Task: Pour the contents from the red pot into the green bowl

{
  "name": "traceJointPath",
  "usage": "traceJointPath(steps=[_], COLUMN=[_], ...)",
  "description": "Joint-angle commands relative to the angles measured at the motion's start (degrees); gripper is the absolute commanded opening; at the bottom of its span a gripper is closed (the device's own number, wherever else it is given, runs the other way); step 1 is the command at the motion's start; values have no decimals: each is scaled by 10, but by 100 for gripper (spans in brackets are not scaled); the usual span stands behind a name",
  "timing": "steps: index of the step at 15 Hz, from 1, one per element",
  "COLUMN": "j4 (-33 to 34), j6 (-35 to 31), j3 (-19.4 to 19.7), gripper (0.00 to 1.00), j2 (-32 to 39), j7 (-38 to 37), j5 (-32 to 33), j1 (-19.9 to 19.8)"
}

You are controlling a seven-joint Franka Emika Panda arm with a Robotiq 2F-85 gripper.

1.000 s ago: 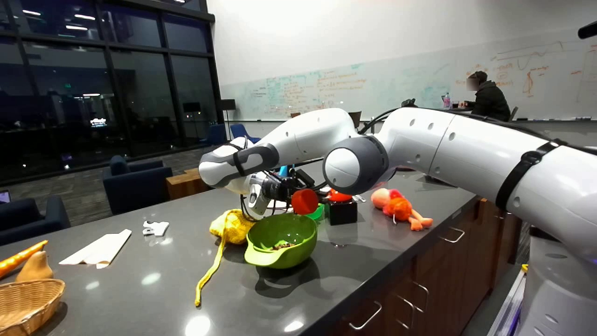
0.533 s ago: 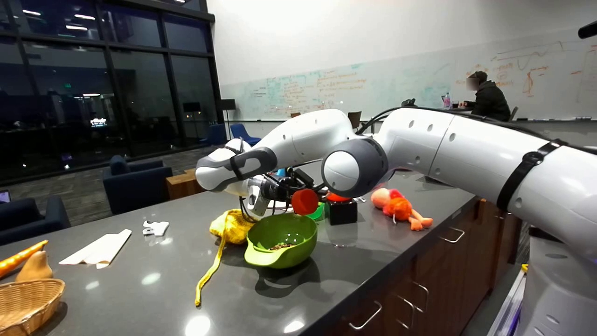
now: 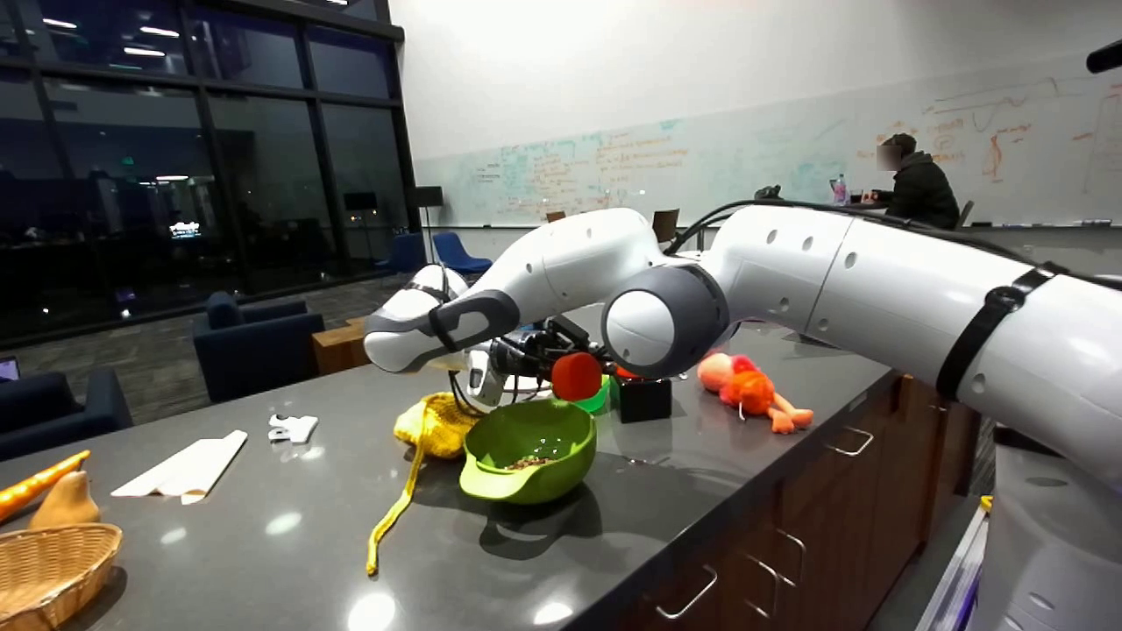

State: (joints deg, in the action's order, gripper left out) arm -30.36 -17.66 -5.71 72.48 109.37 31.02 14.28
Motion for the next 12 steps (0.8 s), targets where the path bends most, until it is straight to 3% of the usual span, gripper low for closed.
traceJointPath(steps=[1,8,9,12], j4=[24,68,36,70], j6=[15,0,-20,-40], j3=[21,16,12,9], gripper=[4,4,4,4], j2=[17,9,-17,-18], j7=[37,23,-5,-42], j5=[32,-11,-42,-98], j1=[12,5,-1,-5])
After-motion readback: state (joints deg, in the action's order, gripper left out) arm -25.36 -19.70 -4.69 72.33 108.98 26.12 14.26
